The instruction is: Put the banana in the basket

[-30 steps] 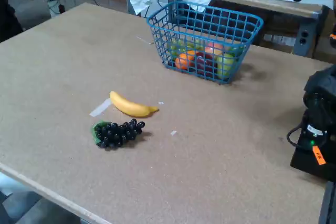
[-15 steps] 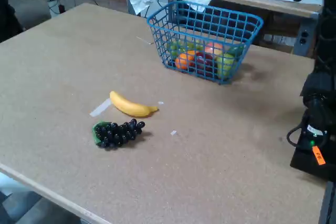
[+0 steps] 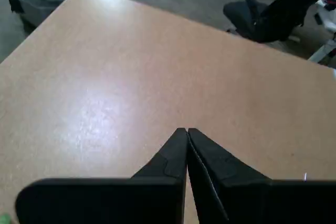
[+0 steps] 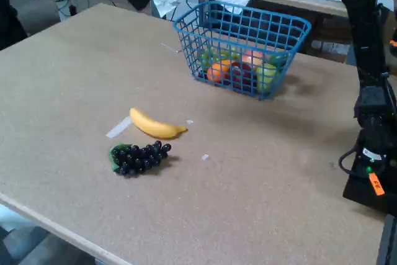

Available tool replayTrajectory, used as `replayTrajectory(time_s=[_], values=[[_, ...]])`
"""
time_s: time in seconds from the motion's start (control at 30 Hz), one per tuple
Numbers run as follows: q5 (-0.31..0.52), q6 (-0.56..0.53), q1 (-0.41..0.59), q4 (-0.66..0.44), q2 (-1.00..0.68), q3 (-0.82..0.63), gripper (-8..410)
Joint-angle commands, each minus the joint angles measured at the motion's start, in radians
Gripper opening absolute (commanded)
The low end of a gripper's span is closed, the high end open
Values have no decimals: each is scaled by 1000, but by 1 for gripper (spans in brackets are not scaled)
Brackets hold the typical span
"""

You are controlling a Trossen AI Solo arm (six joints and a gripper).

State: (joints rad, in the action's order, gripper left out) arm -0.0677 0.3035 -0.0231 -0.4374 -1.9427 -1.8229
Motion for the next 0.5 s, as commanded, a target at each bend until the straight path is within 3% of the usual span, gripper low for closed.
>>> replayTrajectory(time_s=[0.0, 0.2, 0.47], values=[[-5, -14, -18, -32, -26, 0, 0], [-14, -22, -35, -97, -41, 0, 34], [-47, -89, -35, -110, -41, 0, 177]])
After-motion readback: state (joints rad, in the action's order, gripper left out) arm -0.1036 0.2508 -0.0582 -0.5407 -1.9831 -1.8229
